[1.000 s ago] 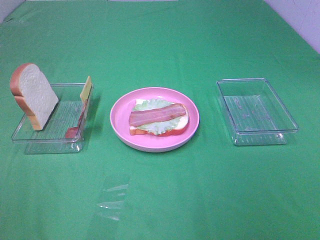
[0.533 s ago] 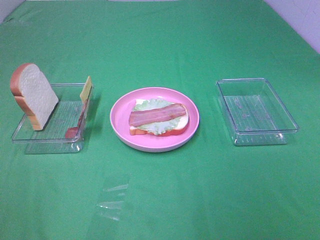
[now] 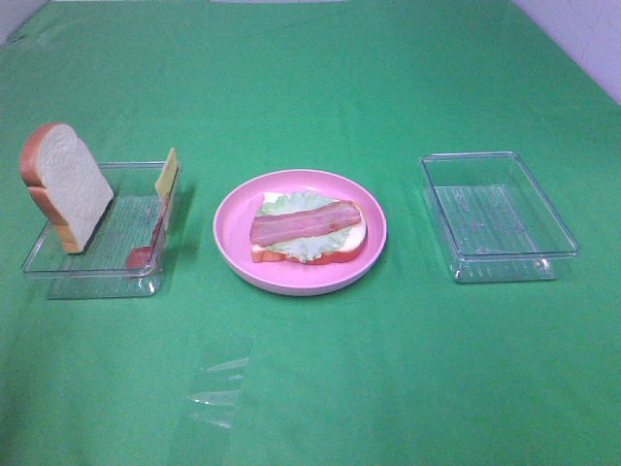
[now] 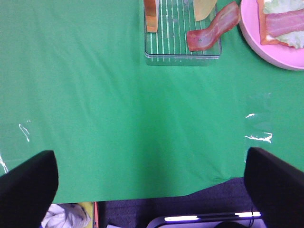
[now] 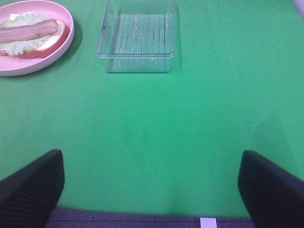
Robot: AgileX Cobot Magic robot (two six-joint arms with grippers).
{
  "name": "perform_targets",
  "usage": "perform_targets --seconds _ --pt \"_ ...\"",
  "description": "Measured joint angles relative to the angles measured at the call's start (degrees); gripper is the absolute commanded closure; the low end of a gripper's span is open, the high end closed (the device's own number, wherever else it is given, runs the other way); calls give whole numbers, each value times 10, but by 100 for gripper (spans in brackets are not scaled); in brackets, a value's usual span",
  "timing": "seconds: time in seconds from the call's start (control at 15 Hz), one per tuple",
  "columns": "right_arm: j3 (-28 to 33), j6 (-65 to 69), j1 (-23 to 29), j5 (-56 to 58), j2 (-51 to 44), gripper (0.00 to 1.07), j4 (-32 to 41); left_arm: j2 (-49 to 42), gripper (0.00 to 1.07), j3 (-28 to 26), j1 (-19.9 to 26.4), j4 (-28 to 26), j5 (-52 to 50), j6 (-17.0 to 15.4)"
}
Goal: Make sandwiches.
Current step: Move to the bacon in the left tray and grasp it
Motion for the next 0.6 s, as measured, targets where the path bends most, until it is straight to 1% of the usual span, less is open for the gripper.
perform_targets --seconds 0.13,0.27,0.33,0.4,0.47,0.53,0.6 --pt "0 0 0 0 0 13 0 118 7 -70 0 10 -1 1" --pt "0 0 0 -1 0 13 0 214 7 -119 -7 14 -2 -12" --pt "0 0 0 -1 0 13 0 233 7 -128 -16 16 -3 -17" --pt "0 0 0 -1 0 13 0 264 7 -140 -46 22 -3 -32" --pt "0 0 0 -2 0 13 0 307 7 -151 -101 34 -3 -70" --pt "0 0 0 -2 0 13 0 324 7 -154 -116 41 -3 -85" --pt "0 0 0 -2 0 13 0 394 7 -173 -170 50 -6 -130"
